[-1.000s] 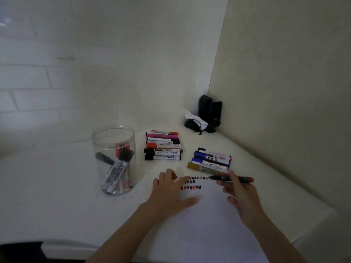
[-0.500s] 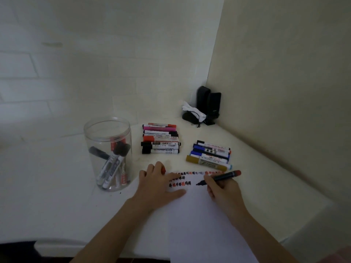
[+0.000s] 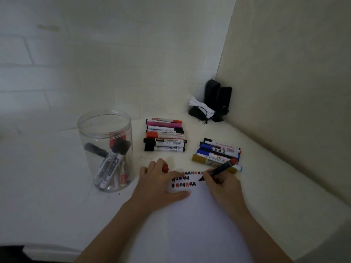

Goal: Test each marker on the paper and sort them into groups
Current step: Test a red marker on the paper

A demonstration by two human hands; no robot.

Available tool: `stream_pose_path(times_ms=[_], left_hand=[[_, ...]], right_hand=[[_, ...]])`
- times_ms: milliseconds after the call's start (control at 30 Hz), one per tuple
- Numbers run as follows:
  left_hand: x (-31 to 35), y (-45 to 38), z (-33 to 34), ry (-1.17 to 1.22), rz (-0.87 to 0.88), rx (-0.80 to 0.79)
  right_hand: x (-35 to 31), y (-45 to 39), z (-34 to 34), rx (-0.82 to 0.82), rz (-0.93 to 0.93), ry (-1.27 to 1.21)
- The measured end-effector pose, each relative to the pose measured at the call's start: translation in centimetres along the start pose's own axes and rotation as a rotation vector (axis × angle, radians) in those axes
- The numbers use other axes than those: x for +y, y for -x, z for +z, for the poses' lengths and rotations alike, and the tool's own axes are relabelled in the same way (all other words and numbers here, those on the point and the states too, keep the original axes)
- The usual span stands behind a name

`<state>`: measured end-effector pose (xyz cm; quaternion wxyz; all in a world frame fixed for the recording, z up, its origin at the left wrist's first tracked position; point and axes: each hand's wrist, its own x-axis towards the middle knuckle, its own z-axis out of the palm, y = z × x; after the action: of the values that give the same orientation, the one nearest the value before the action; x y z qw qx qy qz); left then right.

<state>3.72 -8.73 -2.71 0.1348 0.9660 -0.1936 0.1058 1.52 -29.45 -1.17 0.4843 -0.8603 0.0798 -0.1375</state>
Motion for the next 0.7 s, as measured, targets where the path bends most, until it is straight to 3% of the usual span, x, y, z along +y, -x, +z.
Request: stream_pose_path(times_ms=[433,700], left_hand=[[0.08,0.19,0.22,-0.012,-0.013,0.016],[0.27,0.62,-0.33,0.004,0.070,0.009]], right_hand=[[0.36,0.04,0.29,-0.009,-0.026,0.027],[0.47,0.04,0.34,-0.011,-0.056,0.042]])
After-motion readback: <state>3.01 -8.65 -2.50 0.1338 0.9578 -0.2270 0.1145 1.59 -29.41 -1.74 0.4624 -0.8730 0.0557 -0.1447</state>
